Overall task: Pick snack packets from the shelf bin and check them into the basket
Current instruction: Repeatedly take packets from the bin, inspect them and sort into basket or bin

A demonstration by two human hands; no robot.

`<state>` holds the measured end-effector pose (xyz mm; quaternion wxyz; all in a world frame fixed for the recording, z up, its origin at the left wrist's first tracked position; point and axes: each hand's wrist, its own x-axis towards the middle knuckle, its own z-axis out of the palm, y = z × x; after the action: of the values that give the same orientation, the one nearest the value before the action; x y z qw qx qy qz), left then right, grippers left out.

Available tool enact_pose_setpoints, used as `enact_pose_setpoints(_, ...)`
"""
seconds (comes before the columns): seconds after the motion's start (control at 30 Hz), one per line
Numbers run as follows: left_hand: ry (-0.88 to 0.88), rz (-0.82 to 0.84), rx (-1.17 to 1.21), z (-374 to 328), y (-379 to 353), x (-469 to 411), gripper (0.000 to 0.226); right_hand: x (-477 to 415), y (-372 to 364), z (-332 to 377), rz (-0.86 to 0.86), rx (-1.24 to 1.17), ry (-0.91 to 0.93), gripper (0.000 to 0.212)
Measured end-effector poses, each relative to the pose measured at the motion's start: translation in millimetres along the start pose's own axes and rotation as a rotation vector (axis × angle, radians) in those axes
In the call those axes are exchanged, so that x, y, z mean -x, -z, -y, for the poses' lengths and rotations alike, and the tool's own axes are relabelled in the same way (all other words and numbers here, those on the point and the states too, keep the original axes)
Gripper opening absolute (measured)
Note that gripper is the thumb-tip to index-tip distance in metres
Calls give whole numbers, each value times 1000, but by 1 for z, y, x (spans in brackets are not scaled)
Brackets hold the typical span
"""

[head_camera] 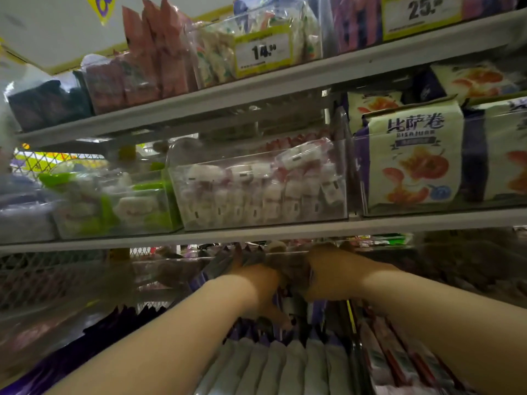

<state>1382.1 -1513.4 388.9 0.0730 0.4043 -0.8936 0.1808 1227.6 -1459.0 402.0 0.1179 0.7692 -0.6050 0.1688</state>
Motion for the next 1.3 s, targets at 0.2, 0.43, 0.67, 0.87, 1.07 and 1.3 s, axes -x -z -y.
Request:
enact_pose_setpoints(0.2, 33, -27, 6, -12, -9, -7, 62, 1, -1, 0, -92, -24, 103, 26)
enact_pose_setpoints(0.43, 56, -167, 163, -16, -19, -8, 59, 1, -1, -3, -80, -25, 76, 22)
enact_pose_setpoints(0.67, 97, -285, 62, -28, -40, -9, 66, -7, -12, -4, -62, -89, 52, 47)
enact_pose_setpoints(0.87, -32, -265, -193, -21, -47, -2, 38, -4, -17, -9, -100, -131, 154, 48)
enact_pose_setpoints(1.07, 112, -231, 53, -27, -36, 8, 26, -4, -13, -16, -120, -203, 212, 39)
enact_pose_setpoints(1.3, -270, -719, 184, -34, -42, 20, 26, 1, -9, -26, -51, -131, 263, 38)
